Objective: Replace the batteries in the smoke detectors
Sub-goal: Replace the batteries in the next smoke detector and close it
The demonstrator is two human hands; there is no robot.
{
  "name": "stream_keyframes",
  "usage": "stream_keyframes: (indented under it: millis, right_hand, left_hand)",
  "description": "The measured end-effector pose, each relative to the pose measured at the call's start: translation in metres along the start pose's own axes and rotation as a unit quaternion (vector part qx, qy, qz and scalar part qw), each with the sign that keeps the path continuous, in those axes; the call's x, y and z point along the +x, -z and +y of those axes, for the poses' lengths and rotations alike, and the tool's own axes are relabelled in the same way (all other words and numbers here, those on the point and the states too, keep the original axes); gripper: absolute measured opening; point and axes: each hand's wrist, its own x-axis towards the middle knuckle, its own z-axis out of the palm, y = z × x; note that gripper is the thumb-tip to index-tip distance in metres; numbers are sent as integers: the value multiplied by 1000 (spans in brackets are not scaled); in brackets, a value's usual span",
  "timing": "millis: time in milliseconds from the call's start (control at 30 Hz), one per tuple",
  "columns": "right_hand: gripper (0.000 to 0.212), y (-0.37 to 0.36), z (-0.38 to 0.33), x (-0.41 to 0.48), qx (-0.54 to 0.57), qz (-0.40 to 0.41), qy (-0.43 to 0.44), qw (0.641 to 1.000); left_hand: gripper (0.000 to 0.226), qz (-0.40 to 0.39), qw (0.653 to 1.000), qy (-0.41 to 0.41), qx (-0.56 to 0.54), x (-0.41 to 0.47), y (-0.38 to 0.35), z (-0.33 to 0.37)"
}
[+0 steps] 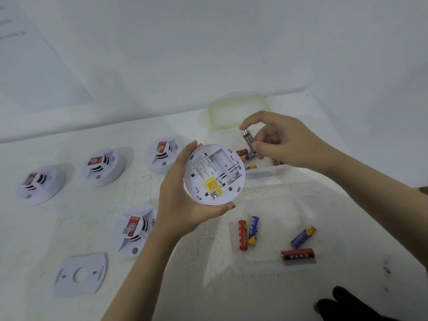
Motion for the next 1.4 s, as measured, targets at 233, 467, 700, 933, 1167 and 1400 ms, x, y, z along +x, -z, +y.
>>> stream_keyframes:
  millis: [233,467,700,933,1167,1400]
  right_hand:
    - [29,-19,-25,-23,84,33,74,993]
    - [32,-31,-16,-23,-79,54,156,983]
    - [24,-36,-12,-25,-13,-12,110,994]
    - [23,-47,-8,-23,-41,61,160,984]
    - [26,-56,2,-30,-83,106,222,966]
    - [34,-52,13,-33,-134,58,196,970]
  left_hand:
    - [102,1,1000,-29,-2,4,-2,6]
    - [98,15,998,-57,9,4,0,12]
    - [100,38,996,-78,21,-2,-2,12]
    - [96,64,993,-94,42,-7,-3,15]
    - [92,64,995,-75,3,-11,-3,19]
    - [97,42,998,-46,3,-11,-7,13]
